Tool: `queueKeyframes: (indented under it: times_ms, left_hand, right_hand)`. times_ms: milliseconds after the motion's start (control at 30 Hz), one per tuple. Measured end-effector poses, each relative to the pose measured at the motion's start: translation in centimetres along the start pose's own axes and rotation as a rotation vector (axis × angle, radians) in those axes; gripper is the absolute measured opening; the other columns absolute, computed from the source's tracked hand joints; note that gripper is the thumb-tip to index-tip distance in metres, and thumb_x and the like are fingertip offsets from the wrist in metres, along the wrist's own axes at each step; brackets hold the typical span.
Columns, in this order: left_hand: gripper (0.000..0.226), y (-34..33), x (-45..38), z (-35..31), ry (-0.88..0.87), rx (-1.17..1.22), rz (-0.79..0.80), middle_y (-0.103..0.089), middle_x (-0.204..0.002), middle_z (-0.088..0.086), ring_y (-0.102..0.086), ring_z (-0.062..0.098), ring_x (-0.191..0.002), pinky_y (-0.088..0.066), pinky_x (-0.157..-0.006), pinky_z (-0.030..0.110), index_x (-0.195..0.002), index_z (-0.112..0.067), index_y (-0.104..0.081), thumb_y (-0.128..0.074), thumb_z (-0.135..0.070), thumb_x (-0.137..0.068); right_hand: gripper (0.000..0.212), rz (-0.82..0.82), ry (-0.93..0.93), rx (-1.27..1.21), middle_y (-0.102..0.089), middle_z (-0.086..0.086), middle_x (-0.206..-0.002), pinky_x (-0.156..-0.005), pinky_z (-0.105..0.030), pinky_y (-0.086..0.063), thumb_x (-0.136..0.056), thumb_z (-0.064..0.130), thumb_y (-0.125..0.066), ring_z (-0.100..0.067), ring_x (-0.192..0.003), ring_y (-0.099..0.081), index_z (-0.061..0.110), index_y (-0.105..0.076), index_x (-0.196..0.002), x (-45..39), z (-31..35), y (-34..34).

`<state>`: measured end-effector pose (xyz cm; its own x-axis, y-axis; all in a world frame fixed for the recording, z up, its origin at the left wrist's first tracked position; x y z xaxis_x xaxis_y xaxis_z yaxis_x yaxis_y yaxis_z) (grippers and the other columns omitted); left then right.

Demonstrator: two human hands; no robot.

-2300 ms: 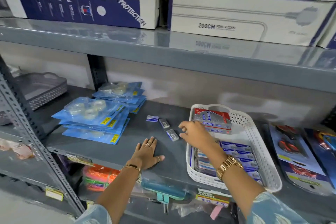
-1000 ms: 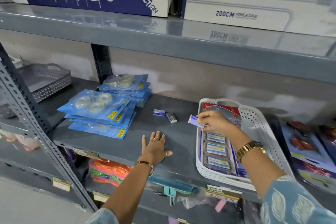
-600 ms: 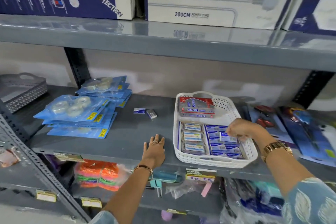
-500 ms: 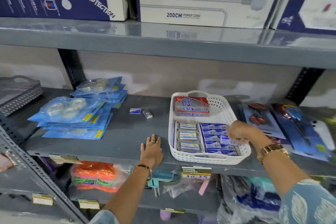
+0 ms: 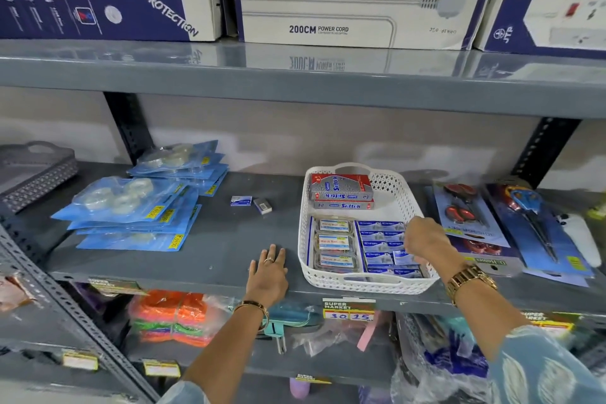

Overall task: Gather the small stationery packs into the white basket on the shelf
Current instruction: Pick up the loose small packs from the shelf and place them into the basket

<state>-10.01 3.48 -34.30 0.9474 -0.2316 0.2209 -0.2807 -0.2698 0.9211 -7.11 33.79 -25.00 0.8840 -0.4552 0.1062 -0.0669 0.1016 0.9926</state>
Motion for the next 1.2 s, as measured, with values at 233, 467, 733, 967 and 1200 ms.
queueKeyframes:
  times_ms: [233,467,733,967,1200]
  left_hand:
    - [0.055,0.1,0.1,-0.1,-0.008,0.011,-0.010,0.003,-0.161,0.006,0.002,0.025,-0.149,-0.003,-0.120,0.045,-0.152,-0.014,-0.007,-0.029,-0.014,-0.101]
    - [0.056,0.2,0.2,-0.1,-0.022,0.003,-0.013,0.003,-0.161,0.006,0.002,0.026,-0.149,-0.003,-0.120,0.045,-0.152,-0.014,-0.007,-0.031,-0.015,-0.101]
    - [0.054,0.2,0.0,0.2,-0.025,-0.004,-0.003,0.003,-0.161,0.005,0.002,0.024,-0.149,-0.002,-0.121,0.041,-0.152,-0.015,-0.007,-0.027,-0.016,-0.102]
    - [0.057,0.7,-0.6,0.9,-0.055,0.070,0.033,0.002,-0.161,0.006,0.002,0.024,-0.149,0.000,-0.120,0.040,-0.151,-0.015,-0.011,-0.035,-0.026,-0.101]
    - [0.069,2.5,-1.8,4.8,0.021,0.058,-0.008,0.002,-0.161,0.003,0.001,0.021,-0.149,0.000,-0.121,0.042,-0.152,-0.013,-0.008,-0.039,-0.042,-0.098]
  right_hand:
    - [0.028,0.010,0.012,0.032,-0.064,-0.016,-0.119,-0.087,-0.032,-0.051,-0.087,0.004,-0.056,-0.029,-0.107,-0.063,0.002,-0.058,-0.115,0.4,0.6,-0.9]
    - [0.027,0.010,0.059,0.067,-0.066,-0.015,-0.116,-0.086,-0.031,-0.051,-0.086,0.004,-0.058,-0.028,-0.105,-0.064,0.002,-0.059,-0.113,0.7,1.3,-1.3]
    - [0.044,0.214,0.070,-0.039,-0.066,-0.012,-0.108,-0.073,-0.027,-0.044,-0.080,0.030,-0.069,-0.022,-0.091,-0.060,-0.002,-0.058,-0.108,1.2,1.4,-2.0]
    - [0.042,0.169,0.150,0.116,-0.056,-0.002,-0.083,-0.068,-0.026,-0.037,-0.065,0.034,-0.083,-0.019,-0.078,-0.054,0.014,-0.052,-0.086,1.8,2.7,-1.8]
    - [0.016,0.180,0.243,0.191,-0.058,-0.007,-0.091,-0.072,-0.029,-0.046,-0.082,0.004,-0.063,-0.022,-0.083,-0.057,0.012,-0.054,-0.092,1.7,6.9,-0.2]
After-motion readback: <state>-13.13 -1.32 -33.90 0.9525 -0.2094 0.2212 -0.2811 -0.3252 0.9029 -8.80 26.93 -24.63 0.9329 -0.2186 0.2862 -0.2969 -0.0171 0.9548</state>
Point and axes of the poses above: each hand's wrist, its own x-axis away from the middle knuckle, its own y-axis out of the back of the hand, z = x × y, the point moved 8 cm from there along -x, towards the middle knuckle
